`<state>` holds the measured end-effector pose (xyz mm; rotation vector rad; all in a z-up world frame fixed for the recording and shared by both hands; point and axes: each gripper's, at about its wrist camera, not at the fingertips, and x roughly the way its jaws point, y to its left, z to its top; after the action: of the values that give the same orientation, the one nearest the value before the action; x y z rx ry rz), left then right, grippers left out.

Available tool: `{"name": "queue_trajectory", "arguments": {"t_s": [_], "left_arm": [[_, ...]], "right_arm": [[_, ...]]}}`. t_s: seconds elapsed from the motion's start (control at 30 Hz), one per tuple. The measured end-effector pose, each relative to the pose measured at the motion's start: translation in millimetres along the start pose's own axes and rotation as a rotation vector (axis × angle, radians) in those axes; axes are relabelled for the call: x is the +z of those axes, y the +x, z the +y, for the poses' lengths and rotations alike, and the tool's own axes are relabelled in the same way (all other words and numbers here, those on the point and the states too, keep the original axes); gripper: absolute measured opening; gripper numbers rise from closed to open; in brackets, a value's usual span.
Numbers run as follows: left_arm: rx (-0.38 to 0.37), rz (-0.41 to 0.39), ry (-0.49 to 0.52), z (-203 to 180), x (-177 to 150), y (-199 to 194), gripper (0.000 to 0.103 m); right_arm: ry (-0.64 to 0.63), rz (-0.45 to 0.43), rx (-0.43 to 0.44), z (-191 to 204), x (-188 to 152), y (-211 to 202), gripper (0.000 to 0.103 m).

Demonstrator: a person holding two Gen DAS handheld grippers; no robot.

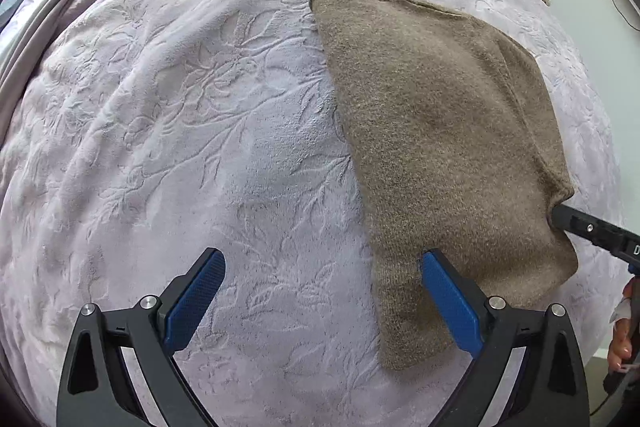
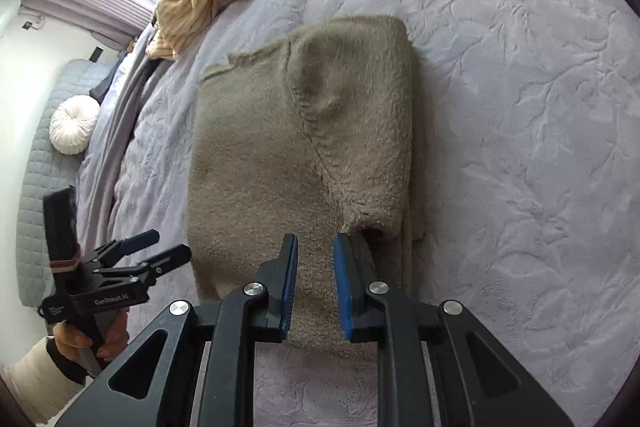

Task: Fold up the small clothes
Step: 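Press and smooth the folded sweater edge with the right gripper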

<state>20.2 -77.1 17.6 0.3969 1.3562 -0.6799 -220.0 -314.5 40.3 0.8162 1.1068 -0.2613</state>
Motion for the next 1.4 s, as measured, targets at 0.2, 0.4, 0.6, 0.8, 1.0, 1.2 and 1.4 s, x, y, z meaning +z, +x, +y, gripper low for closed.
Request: {"name": "queue_trajectory", "arguments": {"t_s": [0.2,0.4,0.6,0.8,1.0,1.2,1.4], "left_arm": [[0.007,0.005,-0.021,1.6,1.9,1.6,0.099],[0.018,0.008,-0.025,-5.5,6.6,6.2,0.099],[0.024,0.014,-0.027,-8.2,6.4,10.6,0.099],[0.015,0.029,-0.054,-3.2,9.5,16.7,0.099],[0.034,-0.009,-0.070,-0.4,10.4,11.6,0.102],[0.021,0.004,-0.081,0.7,17.6,13.3,0.102],[0.024,-0.009,-0.102,5.3,27.4,10.2,0.102]], "right_arm": [[0.083,0.011,0.003,-23.2,-9.8,-2.4,0.022],[0.133,-0.028,0.050,-40.1,-16.8,-23.7,0.033],[0.170,-0.040,0.060,-48.7,-15.5,-27.6,0.042],[0.181,-0.037,0.069,-50.2,-17.0,-26.3,0.052],[0.182,-0.040,0.074,-52.5,-14.8,-27.7,0.065],[0.185,-0.040,0.083,-56.8,-10.0,-27.5,0.069],[0.198,-0.032,0.124,-59.6,2.1,-21.3,0.070]]}}
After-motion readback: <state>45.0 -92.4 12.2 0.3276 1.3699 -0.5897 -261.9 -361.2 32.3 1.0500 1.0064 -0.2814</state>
